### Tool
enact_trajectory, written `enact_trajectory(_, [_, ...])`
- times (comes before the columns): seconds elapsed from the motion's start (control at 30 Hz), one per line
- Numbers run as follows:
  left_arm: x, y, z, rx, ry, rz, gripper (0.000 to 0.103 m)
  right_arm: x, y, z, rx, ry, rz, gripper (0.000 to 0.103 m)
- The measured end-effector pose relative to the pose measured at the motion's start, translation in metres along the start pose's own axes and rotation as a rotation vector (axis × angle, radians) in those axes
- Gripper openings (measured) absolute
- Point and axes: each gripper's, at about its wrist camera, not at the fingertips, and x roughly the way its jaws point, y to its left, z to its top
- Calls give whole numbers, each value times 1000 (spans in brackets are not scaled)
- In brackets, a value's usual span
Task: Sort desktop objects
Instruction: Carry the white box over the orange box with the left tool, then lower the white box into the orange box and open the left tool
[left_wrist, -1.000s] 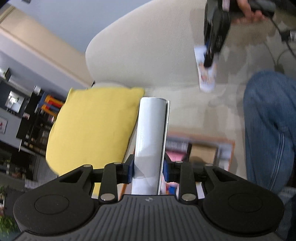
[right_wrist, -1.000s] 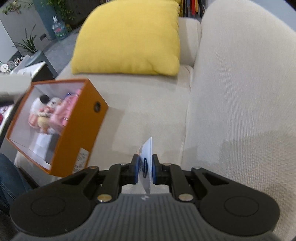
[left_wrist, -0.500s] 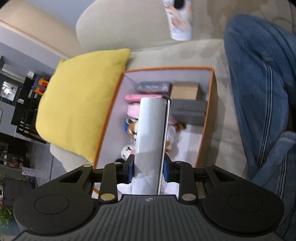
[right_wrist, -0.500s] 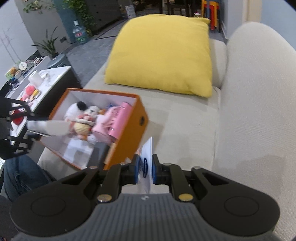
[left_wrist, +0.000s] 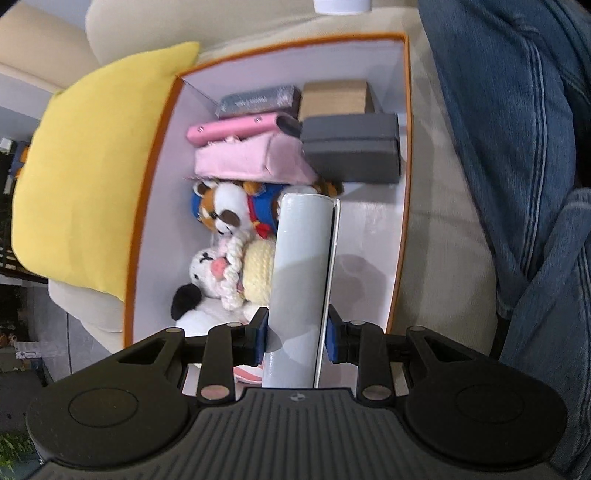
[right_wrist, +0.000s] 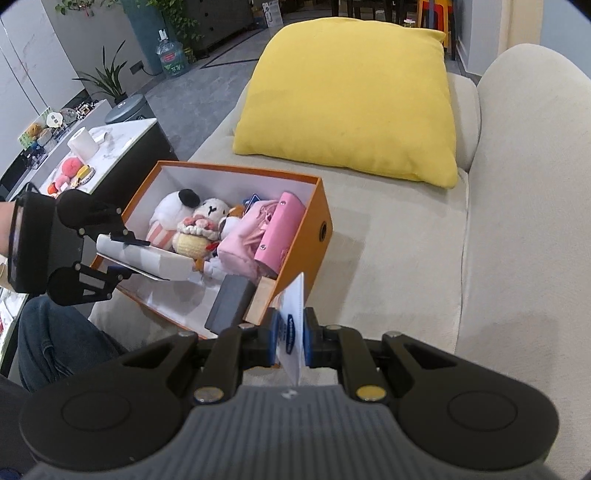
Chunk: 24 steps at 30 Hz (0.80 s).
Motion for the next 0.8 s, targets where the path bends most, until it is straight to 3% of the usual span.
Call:
enact_trajectory(0.23, [19, 7, 0, 11, 26, -76, 35, 7, 2, 1, 3, 22, 7, 14])
enact_trajectory(0.47, [25, 21, -4, -49, 27, -143, 35, 12, 2, 1, 9, 37, 2, 14])
enact_trajectory(0.8, [27, 27, -8, -94, 16, -196, 35, 16, 3, 2, 20, 60, 3, 14])
